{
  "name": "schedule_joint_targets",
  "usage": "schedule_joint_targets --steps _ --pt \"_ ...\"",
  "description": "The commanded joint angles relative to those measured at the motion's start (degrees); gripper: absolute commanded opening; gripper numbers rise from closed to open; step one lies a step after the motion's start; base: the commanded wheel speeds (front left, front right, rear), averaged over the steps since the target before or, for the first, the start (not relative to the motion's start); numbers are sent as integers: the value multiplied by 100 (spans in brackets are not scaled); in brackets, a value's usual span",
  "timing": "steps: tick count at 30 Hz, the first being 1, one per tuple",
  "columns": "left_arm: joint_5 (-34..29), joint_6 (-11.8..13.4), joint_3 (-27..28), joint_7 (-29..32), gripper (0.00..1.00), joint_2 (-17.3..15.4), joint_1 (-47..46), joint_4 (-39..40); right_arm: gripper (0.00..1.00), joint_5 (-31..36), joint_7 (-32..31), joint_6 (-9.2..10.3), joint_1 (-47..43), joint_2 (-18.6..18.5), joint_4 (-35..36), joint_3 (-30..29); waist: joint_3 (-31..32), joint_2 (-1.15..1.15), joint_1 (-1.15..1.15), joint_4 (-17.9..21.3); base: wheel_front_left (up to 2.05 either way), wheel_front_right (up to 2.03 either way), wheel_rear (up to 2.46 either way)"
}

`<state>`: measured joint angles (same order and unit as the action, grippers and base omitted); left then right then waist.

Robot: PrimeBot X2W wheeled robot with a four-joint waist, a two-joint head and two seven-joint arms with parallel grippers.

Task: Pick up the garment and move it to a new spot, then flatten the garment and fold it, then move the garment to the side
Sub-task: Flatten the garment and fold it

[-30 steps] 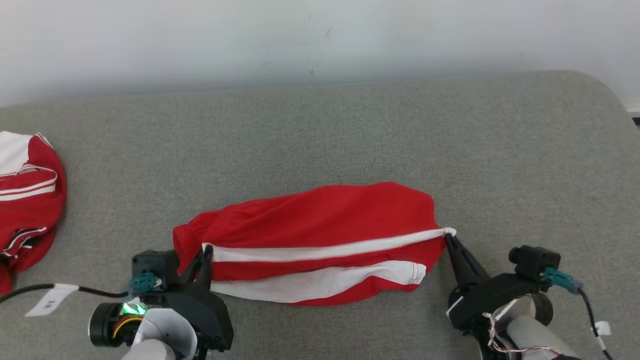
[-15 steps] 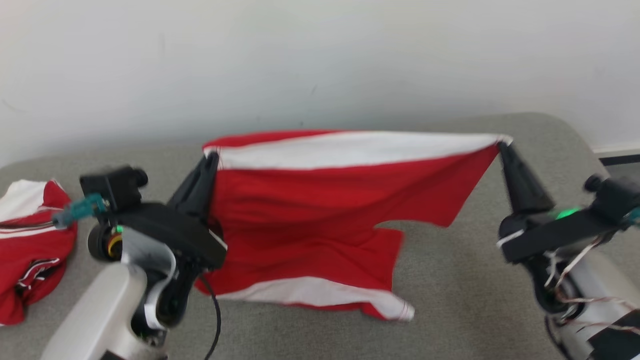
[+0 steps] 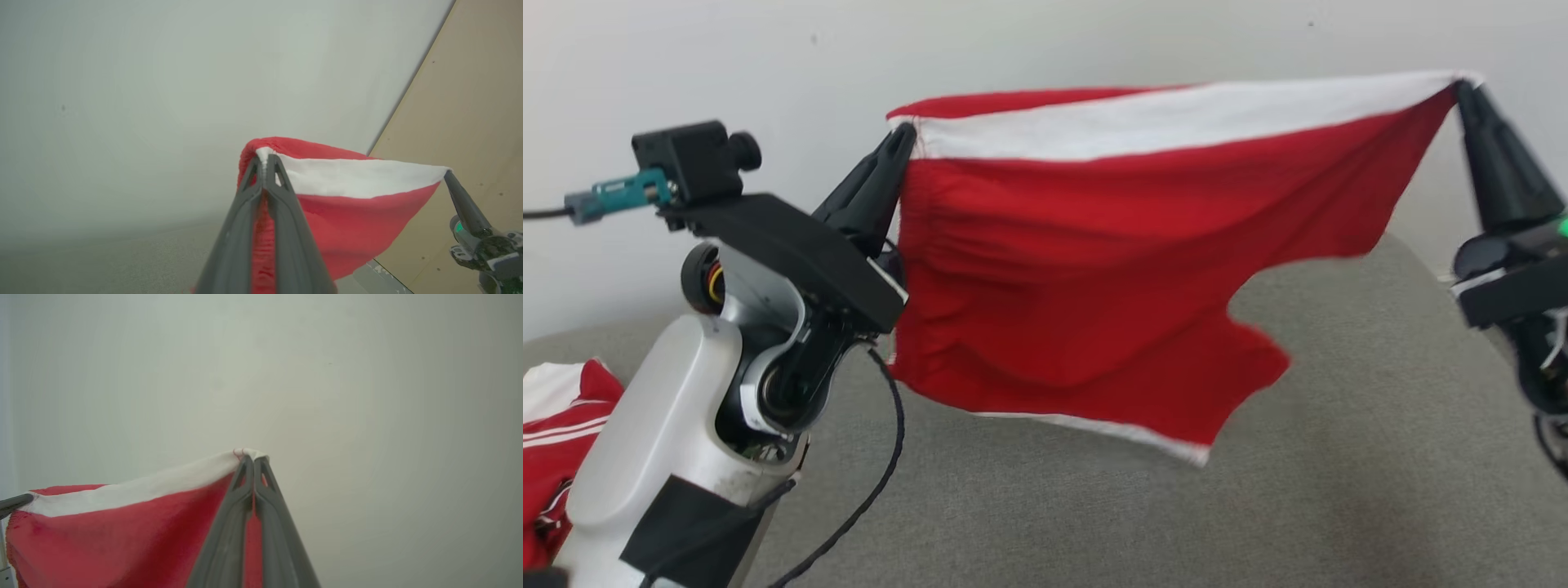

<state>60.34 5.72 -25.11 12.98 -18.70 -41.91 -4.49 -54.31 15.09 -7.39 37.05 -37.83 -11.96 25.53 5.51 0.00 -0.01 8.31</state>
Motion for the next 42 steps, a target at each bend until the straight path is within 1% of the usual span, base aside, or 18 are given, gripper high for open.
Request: schedule_joint_targets --steps 1,4,7,10,13,14,15,18,20,22,24,27,31,33,36,38,40,42 --pt "74 22 13 77 0 41 -148 28 0 -46 -7 -20 98 -122 -11 -14 62 0 1 67 0 0 0" --pt "223 59 4 286 0 112 -321 -1 0 -80 -16 -20 258 -316 -56 -36 78 0 1 117 0 0 0" --pt "406 106 -23 539 0 216 -461 -123 0 -119 -64 -20 382 -404 -148 -14 50 0 1 174 0 0 0" --pt "576 156 -43 761 0 337 -639 -316 0 -127 -161 -20 534 -406 -316 30 -38 0 1 225 0 0 0" --pt "591 146 -158 975 0 433 -865 -641 0 -76 -308 -20 733 -291 -552 168 -185 0 1 275 0 0 0" --pt "552 79 -221 1019 0 463 -980 -748 0 -70 -368 -20 816 -226 -641 242 -255 0 1 291 0 0 0" --pt "542 -64 -292 1039 0 521 -1079 -857 0 -79 -408 -20 913 -160 -750 305 -319 0 1 301 0 0 0" --pt "412 -335 -471 1013 0 645 -1379 -1384 0 -149 -526 -20 1272 56 -1177 468 -591 0 1 331 0 0 0" --pt "390 -387 -480 951 0 710 -1519 -1562 0 -156 -552 -20 1424 137 -1323 525 -720 0 1 339 0 0 0" --pt "210 -519 -521 827 0 811 -1988 -1894 0 -213 -616 -20 1830 283 -1607 578 -1147 0 1 351 0 0 0" --pt "-65 -681 -594 615 0 866 -2476 -2289 0 -197 -612 -20 2285 417 -1906 647 -1625 0 1 366 0 0 0" --pt "-566 -902 -669 35 0 871 -3267 -2977 0 -207 -449 -20 3013 695 -2338 732 -2275 0 1 434 0 0 0" --pt "-1270 -1133 -759 -1149 0 848 -4390 -3779 0 -9 -81 -20 4062 959 -2810 770 -2953 0 1 565 0 0 0" --pt "-1475 -1228 -812 -1738 0 926 -4843 -4074 0 134 3 -20 4485 1013 -2910 657 -3293 0 1 584 0 0 0" --pt "-1730 -1299 -949 -2478 0 937 -5380 -4367 0 579 7 -20 4858 1071 -2581 185 -3818 0 1 561 0 0 0" --pt "-1726 -1328 -1061 -2693 0 967 -5593 -4345 0 849 7 -20 4846 1131 -2277 -118 -4163 0 1 511 0 0 0" --pt "-1489 -1317 -1199 -2786 0 974 -5498 -4061 0 1057 8 -20 4668 1160 -1976 -376 -4425 0 1 432 0 0 0" --pt "-1158 -1318 -1388 -2811 0 843 -5217 -3612 0 1218 9 -20 4376 1176 -1785 -490 -4590 0 1 360 0 0 0"
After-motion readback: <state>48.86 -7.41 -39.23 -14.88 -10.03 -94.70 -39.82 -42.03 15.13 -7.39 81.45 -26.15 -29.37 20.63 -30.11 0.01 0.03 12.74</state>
